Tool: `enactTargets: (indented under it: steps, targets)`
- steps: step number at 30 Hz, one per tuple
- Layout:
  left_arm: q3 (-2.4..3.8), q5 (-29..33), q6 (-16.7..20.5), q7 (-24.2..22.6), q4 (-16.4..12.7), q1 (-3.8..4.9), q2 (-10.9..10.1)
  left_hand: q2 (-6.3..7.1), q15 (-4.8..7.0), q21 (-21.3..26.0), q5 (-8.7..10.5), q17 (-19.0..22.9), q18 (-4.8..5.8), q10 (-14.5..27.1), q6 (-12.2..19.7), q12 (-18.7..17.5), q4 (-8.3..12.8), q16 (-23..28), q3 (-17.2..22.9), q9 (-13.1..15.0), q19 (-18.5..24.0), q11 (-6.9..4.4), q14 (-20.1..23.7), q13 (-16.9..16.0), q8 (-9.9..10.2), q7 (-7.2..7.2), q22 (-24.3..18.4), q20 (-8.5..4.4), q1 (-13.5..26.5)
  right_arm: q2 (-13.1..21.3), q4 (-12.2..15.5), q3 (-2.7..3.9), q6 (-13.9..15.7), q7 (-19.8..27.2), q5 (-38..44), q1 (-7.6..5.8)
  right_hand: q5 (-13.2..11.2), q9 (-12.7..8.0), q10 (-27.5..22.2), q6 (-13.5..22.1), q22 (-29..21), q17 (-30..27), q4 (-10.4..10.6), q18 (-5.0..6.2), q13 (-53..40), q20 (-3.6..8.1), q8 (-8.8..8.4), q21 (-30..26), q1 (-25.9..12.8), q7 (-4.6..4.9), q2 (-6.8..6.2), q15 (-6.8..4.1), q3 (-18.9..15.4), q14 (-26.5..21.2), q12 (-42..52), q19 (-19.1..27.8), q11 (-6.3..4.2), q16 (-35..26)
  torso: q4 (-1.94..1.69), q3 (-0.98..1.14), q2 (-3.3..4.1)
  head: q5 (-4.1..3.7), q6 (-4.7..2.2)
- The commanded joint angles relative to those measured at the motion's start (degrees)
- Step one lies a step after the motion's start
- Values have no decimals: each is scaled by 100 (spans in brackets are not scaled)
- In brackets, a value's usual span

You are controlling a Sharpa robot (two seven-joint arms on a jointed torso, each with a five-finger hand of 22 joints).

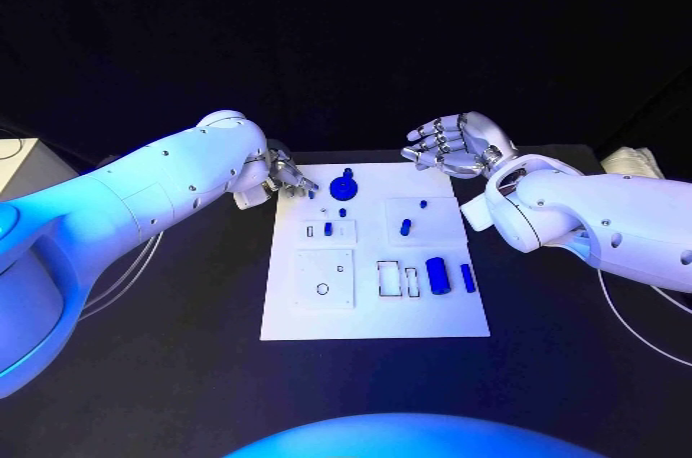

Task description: Assemble the parts on the task board

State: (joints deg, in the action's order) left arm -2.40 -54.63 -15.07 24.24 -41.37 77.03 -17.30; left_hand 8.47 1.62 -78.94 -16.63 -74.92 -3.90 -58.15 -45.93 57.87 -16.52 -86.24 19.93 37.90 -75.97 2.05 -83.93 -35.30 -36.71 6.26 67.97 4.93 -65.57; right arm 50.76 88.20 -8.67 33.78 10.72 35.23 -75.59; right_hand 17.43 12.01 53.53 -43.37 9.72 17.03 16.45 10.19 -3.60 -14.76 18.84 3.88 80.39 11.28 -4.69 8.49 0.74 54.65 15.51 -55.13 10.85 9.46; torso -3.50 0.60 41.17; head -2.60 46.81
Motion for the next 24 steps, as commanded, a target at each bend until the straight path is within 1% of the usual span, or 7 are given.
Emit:
enactTargets:
  steps: [1,7,11,13,19,24]
  targets:
    - [3,80,29,-93,17,-3,21,12,-22,-30,8,-883,-93,26,-41,20,-2,-17,42,-9,-12,1,-353,7,27,-5,13,6,-57,-5,6,3,-26,60,1,0,29,-6,38,-17,-12,-12,-3,27,0,-19,-34,-18,45,314,-9,33,38,-10,-23,44,19,-43,-4,3,-5,-5,11]
    - [6,102,92,-110,26,-5,18,-11,-21,-29,10,-887,-93,24,-47,22,-10,-20,52,-12,-10,0,-355,8,28,-6,11,5,-63,-8,2,3,-36,53,1,0,29,-6,40,-18,-13,-14,-3,27,0,-19,-34,-18,44,314,-9,34,38,-9,-24,44,19,-44,-3,1,-7,-3,13]
    - [10,128,134,-128,23,-6,15,-29,-20,-30,10,-888,-93,24,-51,23,-11,-21,62,-14,-10,-1,-355,9,29,-7,12,5,-71,-13,-3,3,-43,50,1,0,29,-6,46,-22,-18,-19,-2,27,-1,-20,-34,-18,43,315,-9,34,40,-8,-28,46,19,-47,-3,4,-7,-3,17]
    - [13,161,155,-145,21,-6,15,-67,-17,-35,9,-891,-92,17,-62,32,-3,-23,89,-17,-15,-6,-356,4,27,-14,22,2,-110,-16,-9,3,-47,48,1,0,29,-6,46,-22,-18,-19,-2,27,-1,-20,-34,-18,43,315,-9,34,40,-8,-28,46,19,-47,-2,5,-7,-7,21]
    - [15,218,131,-165,19,-5,21,-83,-12,-39,12,-898,-90,19,-71,32,10,-28,111,-16,-18,-13,-359,11,21,-22,29,-1,-162,-21,-17,3,-53,44,1,0,29,-7,56,-30,-25,-28,-1,28,-1,-22,-33,-17,40,317,-9,35,44,-6,-33,48,20,-52,-4,3,-2,-20,26]
    - [16,233,91,-172,23,-5,29,-95,-8,-40,14,-904,-91,19,-78,34,17,-32,131,-16,-17,-18,-361,12,17,-27,30,-5,-208,-22,-17,3,-54,44,1,0,29,-7,62,-34,-29,-33,-1,28,-2,-22,-32,-16,39,317,-9,35,46,-4,-36,50,20,-55,-5,5,-5,-13,26]
